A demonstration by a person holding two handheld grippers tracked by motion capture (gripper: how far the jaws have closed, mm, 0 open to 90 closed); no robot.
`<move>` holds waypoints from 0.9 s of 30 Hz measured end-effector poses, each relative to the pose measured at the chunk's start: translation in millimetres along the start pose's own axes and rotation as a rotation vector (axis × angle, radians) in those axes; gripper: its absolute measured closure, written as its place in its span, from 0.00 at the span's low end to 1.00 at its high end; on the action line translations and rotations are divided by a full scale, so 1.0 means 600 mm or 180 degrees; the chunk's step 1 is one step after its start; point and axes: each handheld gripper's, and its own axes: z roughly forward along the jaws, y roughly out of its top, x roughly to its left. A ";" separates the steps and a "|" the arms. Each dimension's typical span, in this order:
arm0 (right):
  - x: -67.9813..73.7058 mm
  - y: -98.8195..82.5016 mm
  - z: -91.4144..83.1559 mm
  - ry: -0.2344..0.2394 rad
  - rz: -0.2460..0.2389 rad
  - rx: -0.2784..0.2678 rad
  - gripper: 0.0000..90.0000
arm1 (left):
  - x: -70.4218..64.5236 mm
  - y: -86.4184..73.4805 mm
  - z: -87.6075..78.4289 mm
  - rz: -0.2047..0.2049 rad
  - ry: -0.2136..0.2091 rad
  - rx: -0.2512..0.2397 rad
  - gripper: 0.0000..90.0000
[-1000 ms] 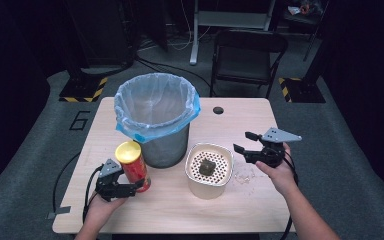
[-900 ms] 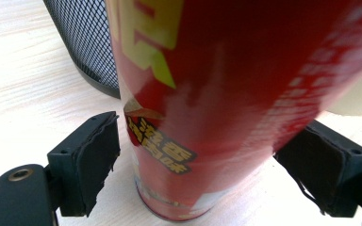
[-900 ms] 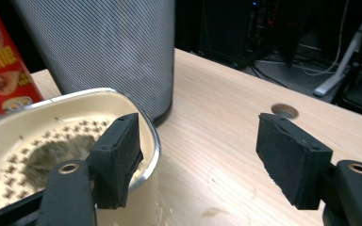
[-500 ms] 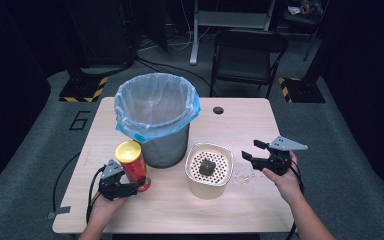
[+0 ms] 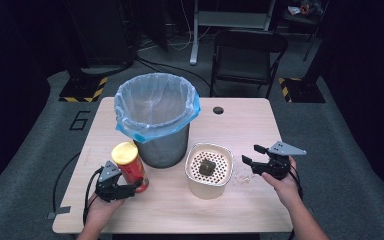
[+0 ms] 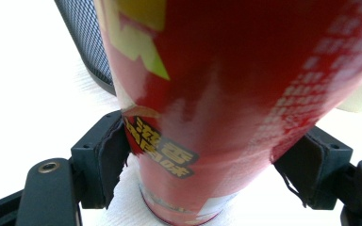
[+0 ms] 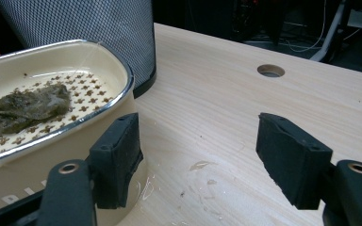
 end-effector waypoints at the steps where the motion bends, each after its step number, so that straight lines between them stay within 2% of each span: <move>1: 0.000 -0.001 0.000 -0.0007 0.0001 0.0000 0.34 | 0.000 0.000 -0.002 -0.0039 -0.0007 -0.0007 0.26; 2: 0.000 -0.002 -0.001 -0.0018 -0.0012 0.0002 0.34 | 0.003 0.001 -0.007 -0.0008 0.0016 0.0016 0.26; 3: 0.001 -0.003 -0.002 -0.0018 -0.0021 0.0001 0.34 | 0.004 0.002 -0.010 -0.0051 0.0002 0.0006 0.26; 8: 0.002 -0.010 -0.007 -0.0109 -0.0077 0.0044 0.34 | 0.020 0.012 -0.032 -0.0093 -0.0025 0.0050 0.26; 9: 0.002 -0.011 -0.008 -0.0134 -0.0077 0.0054 0.34 | 0.021 0.014 -0.036 -0.0111 -0.0005 0.0052 0.26; 10: 0.002 -0.014 -0.010 -0.0146 -0.0070 0.0056 0.35 | 0.025 0.016 -0.040 -0.0070 0.0032 0.0077 0.26; 12: 0.002 -0.018 -0.013 -0.0170 -0.0058 0.0076 0.35 | 0.031 0.022 -0.048 -0.0136 0.0031 0.0067 0.26; 19: 0.001 -0.027 -0.019 -0.0206 -0.0041 0.0091 0.35 | 0.051 0.070 -0.082 -0.0088 0.0029 0.0083 0.26; 27: 0.003 -0.041 -0.017 -0.0240 -0.0063 0.0159 0.35 | 0.058 0.125 -0.110 -0.0062 -0.0006 0.0089 0.26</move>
